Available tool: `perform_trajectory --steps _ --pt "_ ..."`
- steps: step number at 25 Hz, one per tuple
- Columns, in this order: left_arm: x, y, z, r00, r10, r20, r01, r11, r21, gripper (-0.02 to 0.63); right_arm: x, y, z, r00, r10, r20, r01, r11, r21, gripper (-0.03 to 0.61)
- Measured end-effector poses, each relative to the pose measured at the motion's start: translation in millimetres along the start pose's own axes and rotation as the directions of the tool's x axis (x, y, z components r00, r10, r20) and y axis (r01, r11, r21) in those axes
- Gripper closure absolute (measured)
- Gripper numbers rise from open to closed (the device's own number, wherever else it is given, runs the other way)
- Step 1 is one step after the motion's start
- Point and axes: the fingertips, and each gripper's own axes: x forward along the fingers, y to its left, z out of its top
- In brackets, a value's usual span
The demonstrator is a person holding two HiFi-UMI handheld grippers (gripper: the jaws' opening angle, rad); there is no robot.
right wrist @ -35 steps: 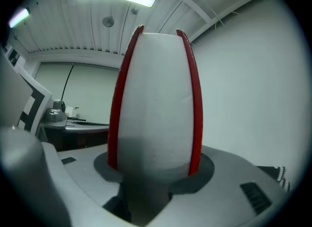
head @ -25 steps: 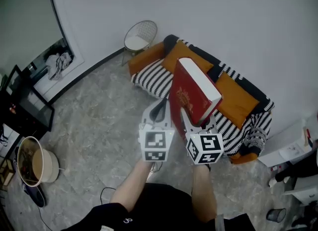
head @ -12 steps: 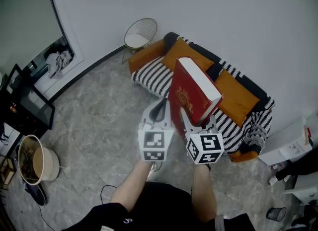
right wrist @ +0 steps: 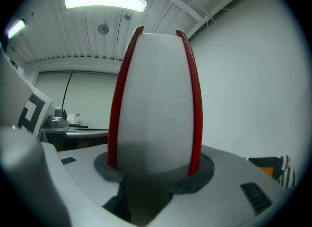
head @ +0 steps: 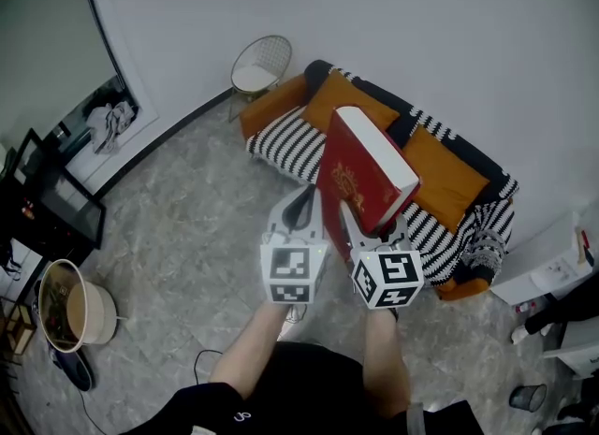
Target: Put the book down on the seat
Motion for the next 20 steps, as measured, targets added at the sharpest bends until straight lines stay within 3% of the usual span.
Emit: perform_trajectory --steps 20 --pt "-27 -39 -11 1.0 0.009 -0.017 -0.009 1.0 0.005 0.6 -49 -20 -11 1.0 -0.02 0.004 0.02 0.999 0.037 0.35"
